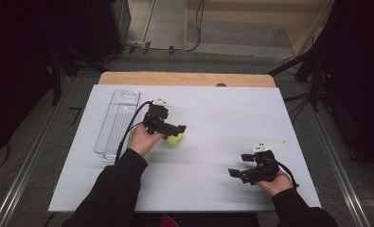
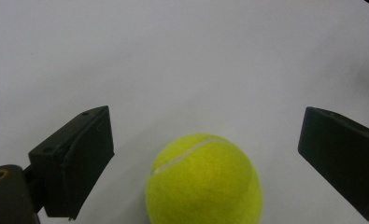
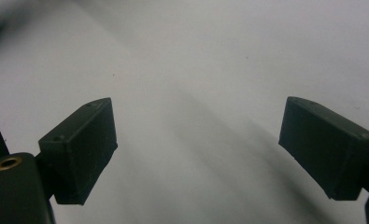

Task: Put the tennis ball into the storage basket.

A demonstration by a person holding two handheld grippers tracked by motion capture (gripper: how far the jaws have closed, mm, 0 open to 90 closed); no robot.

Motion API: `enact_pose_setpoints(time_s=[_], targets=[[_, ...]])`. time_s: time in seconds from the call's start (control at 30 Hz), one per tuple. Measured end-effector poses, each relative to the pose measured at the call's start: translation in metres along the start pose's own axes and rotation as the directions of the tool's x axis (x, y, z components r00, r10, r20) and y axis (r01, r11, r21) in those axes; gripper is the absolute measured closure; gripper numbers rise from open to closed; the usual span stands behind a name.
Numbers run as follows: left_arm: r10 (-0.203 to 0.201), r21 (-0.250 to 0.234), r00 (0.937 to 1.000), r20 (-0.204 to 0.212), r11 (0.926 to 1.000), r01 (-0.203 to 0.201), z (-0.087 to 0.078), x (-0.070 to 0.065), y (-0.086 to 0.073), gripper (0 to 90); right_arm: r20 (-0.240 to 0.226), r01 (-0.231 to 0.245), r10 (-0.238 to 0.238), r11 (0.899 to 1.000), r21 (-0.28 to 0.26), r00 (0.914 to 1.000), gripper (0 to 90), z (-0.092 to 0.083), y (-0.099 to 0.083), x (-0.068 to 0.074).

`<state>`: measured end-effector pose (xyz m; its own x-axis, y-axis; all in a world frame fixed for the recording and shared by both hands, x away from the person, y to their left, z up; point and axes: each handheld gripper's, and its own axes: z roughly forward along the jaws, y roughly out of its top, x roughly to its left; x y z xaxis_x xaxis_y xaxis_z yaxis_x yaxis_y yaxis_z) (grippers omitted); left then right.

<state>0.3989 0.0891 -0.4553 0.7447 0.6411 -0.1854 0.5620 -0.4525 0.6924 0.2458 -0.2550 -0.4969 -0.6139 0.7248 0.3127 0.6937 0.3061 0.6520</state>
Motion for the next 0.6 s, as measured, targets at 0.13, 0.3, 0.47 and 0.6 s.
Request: enact_pose_setpoints(time_s=[0.13,0.3,0.47,0.6], targets=[[-0.002,0.007,1.0,-0.003,1.0,0.002,0.002,0.001,-0.003,4.2,-0.002,0.001,-0.001,1.0,0.002,1.0,9.5,0.0,0.0,0.0],[0.001,-0.001,1.0,-0.006,1.0,-0.001,0.003,0.001,-0.006,4.2,-0.003,-0.003,0.003,1.0,0.006,1.0,11.8,0.001,0.0,0.0],[-0.007,0.003,0.9999,-0.009,1.0,0.007,0.006,0.002,-0.011,4.9,-0.001,0.0,0.0,1.0,0.005,1.0,11.8,0.001,0.0,0.0],[-0.004,0.013,0.9999,-0.011,0.9999,0.004,0.008,0.002,-0.014,4.9,0.0,-0.001,0.001,1.0,0.003,1.0,11.8,0.001,0.0,0.0]])
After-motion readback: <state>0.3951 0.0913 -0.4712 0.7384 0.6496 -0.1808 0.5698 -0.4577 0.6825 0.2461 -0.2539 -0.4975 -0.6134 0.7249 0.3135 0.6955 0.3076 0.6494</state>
